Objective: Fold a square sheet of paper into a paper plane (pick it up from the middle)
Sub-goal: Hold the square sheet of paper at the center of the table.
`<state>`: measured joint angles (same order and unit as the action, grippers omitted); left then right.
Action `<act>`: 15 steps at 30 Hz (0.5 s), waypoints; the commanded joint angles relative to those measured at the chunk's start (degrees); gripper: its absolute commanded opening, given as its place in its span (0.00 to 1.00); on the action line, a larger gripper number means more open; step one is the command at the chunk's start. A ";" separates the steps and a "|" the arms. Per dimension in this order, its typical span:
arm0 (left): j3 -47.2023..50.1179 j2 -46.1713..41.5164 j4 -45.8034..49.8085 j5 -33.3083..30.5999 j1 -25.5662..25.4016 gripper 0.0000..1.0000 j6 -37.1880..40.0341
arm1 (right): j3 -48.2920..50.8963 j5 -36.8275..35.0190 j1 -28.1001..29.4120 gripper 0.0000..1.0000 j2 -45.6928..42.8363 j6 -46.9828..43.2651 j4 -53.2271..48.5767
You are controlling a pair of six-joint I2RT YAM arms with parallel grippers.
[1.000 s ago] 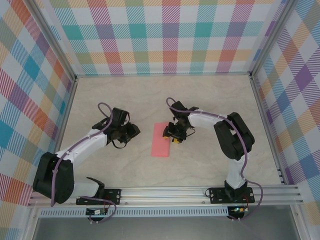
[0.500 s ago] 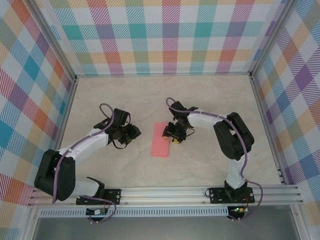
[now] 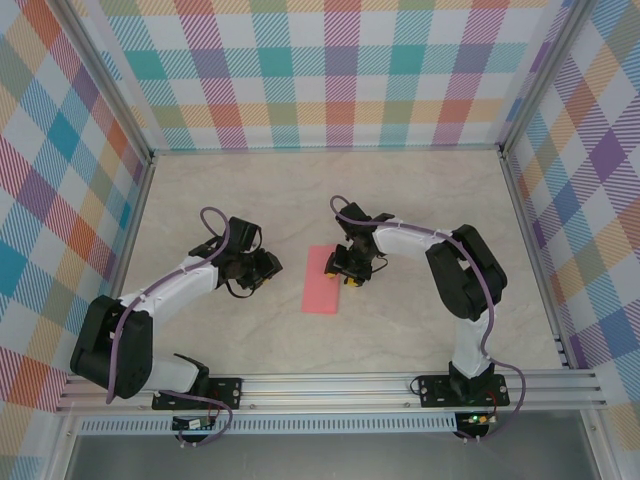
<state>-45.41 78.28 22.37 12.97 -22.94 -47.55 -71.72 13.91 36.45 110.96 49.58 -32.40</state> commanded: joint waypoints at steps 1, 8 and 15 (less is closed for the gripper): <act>0.67 0.27 -0.28 1.05 0.78 0.32 0.00 | 1.56 -3.90 -0.15 0.51 0.50 1.11 -2.81; 0.58 0.96 -0.51 1.27 0.79 0.32 0.03 | 0.93 -3.93 -0.15 0.53 -0.25 -0.95 -4.39; 0.57 1.27 -0.57 1.70 0.79 0.32 0.32 | -0.42 -2.82 -0.15 0.55 1.79 -4.46 -5.15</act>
<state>-45.41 79.18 22.31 13.67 -22.94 -47.55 -71.83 14.33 36.45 110.96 47.27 -32.42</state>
